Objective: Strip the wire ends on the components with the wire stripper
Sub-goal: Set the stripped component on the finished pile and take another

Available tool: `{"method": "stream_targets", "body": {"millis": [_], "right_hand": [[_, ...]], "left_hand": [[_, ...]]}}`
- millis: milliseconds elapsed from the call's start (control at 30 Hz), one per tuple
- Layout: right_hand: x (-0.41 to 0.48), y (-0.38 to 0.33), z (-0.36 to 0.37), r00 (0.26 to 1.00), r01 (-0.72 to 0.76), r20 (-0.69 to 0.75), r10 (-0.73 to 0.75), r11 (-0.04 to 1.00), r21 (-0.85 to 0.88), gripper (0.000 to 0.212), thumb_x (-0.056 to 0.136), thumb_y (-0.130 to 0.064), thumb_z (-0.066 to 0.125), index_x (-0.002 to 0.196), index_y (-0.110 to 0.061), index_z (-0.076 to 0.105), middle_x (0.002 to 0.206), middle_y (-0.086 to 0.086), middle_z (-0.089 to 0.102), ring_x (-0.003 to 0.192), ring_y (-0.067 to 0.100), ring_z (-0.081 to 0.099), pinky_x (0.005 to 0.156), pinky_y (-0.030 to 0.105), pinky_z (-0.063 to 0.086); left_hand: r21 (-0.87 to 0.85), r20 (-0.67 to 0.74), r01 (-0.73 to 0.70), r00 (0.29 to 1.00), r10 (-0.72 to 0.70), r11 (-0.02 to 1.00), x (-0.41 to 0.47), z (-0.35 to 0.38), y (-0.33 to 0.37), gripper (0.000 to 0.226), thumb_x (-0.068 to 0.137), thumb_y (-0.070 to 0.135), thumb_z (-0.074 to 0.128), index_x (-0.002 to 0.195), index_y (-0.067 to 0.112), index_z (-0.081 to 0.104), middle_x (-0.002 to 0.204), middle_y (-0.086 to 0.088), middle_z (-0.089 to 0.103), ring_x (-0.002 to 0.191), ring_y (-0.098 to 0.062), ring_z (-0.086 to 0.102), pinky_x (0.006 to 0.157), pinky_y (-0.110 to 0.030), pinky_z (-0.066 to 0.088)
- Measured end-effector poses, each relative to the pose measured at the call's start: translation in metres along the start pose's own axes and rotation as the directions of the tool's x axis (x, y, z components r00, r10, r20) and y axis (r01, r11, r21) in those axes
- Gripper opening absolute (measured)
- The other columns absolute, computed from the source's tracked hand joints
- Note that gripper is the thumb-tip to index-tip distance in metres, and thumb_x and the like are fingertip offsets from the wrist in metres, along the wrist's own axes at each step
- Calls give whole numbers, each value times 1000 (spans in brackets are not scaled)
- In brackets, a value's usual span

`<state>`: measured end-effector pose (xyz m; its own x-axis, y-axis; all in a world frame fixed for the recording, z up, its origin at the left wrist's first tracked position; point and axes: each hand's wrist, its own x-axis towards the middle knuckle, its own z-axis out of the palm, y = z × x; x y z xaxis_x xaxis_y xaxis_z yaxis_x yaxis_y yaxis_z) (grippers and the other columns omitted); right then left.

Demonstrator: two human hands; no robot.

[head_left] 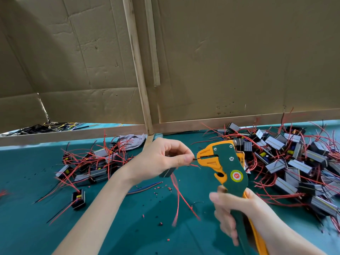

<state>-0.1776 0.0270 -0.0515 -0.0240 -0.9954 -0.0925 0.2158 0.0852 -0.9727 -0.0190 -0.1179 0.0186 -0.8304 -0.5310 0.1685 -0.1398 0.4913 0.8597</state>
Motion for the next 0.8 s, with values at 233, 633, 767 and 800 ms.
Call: {"method": "stream_targets", "body": {"millis": [233, 633, 767, 800], "right_hand": [[6, -2, -6, 978, 4, 197, -65, 956, 295, 51, 43, -18, 96, 85, -1, 71, 76, 28, 61, 68, 39, 64, 68, 47, 56], [23, 7, -32, 977, -150, -72, 201, 886, 439, 19, 61, 0, 67, 79, 3, 71, 80, 25, 64, 69, 38, 67, 64, 46, 59], [26, 8, -38, 972, -149, -91, 217, 869, 473, 33, 52, 5, 69, 85, 5, 66, 80, 25, 64, 68, 37, 68, 62, 46, 59], [27, 7, -39, 971, -143, -99, 216, 865, 482, 34, 54, 1, 69, 88, 5, 64, 80, 25, 64, 68, 37, 68, 63, 46, 59]], "left_hand": [[33, -64, 59, 996, -57, 998, 4, -2, -14, 8, 92, 12, 61, 87, 11, 68, 76, 3, 66, 63, -9, 50, 63, -18, 39], [198, -562, -154, 792, 240, 968, 68, 35, 15, 16, 94, 8, 57, 90, 13, 72, 91, 1, 69, 84, -9, 60, 78, -23, 45], [47, -635, -255, 739, 226, 966, 109, 76, 36, 15, 95, 4, 54, 97, 3, 69, 99, -9, 63, 86, -18, 62, 78, -32, 55], [-29, -613, -267, 766, 194, 963, 116, 86, 38, 15, 96, 3, 53, 99, 0, 68, 102, -12, 61, 84, -19, 62, 77, -35, 57]]}}
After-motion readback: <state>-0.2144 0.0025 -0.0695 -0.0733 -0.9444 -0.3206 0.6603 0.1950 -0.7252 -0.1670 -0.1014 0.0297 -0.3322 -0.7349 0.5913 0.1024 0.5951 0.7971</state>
